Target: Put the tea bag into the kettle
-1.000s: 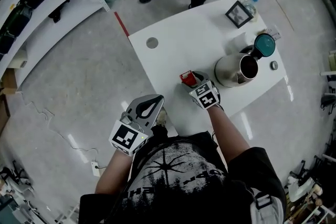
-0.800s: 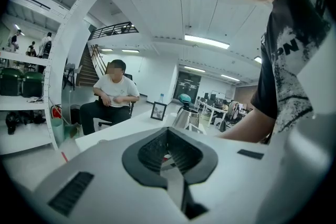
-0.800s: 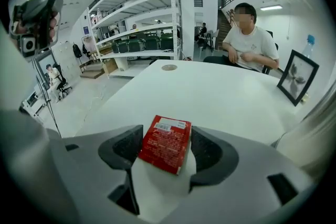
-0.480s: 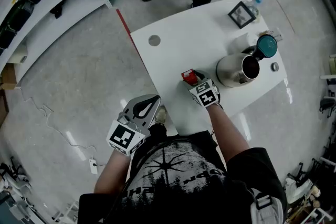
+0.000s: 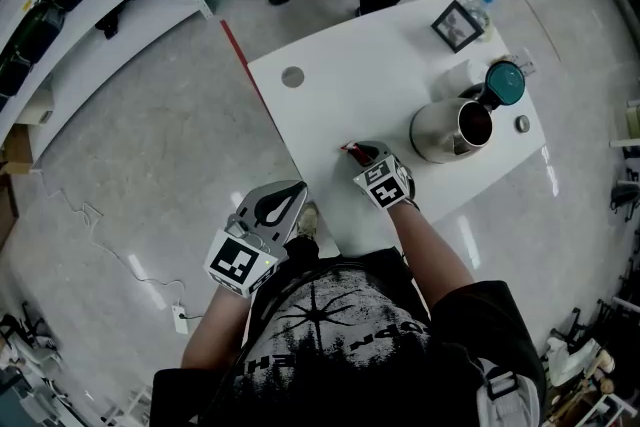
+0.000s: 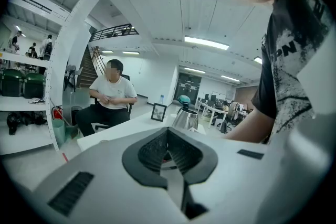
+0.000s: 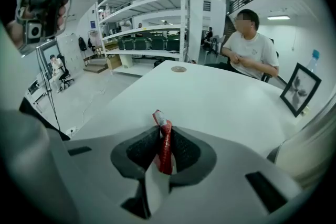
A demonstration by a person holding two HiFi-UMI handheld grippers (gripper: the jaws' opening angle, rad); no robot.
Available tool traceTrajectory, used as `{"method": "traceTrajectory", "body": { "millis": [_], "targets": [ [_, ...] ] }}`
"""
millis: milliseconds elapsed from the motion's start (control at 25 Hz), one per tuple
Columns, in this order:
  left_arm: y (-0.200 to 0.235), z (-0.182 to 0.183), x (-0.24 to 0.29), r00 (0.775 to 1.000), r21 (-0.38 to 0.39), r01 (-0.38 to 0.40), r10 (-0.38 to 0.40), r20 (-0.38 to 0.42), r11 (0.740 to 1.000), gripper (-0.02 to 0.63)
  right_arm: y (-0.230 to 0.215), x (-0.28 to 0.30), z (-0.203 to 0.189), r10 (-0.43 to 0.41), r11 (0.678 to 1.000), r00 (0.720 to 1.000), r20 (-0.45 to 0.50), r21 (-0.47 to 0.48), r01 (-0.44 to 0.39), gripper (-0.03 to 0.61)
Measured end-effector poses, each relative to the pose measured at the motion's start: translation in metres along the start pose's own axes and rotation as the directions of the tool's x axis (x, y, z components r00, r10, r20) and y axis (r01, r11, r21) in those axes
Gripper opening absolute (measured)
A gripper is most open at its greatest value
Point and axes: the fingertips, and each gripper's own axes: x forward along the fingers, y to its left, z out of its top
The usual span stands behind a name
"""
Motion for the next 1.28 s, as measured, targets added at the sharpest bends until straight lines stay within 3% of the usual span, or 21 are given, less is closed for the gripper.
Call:
{"method": "traceTrajectory", "body": {
  "millis": [120,520,800,1040,1280],
  "targets": [
    [0.000,0.000,-0.002,1.000,0.002,-0.005,0.005,0.003,1.000,0.008,0.006,0.001,0.001,-0.009,0.999,1.000,-0.007,-0.034,0.009,0.049],
    [-0.001,0.002,-0.010,1.000,0.015,-0.006,0.006,0.004,1.000,0.008,0.004,0.001,0.002,-0.007,0.999,1.000,0.005,0.032,0.006,0.046],
    [-0.006,0.016,-0.013,0.999,0.039,0.015,-0.016,0.027,0.999,0.008,0.007,-0.019,0.019,-0.031,0.999,0.994,0.105,0.048,0.027,0.043],
    [-0.007,0.031,0.000,0.994,0.089,0.087,-0.092,0.052,0.992,0.008,-0.007,-0.062,0.055,-0.103,0.987,0.961,0.258,0.143,0.068,0.043],
    [-0.023,0.044,0.018,0.980,0.146,0.179,-0.189,0.060,0.973,0.008,-0.017,-0.112,0.082,-0.173,0.980,0.915,0.364,0.159,0.122,0.043]
  ]
}}
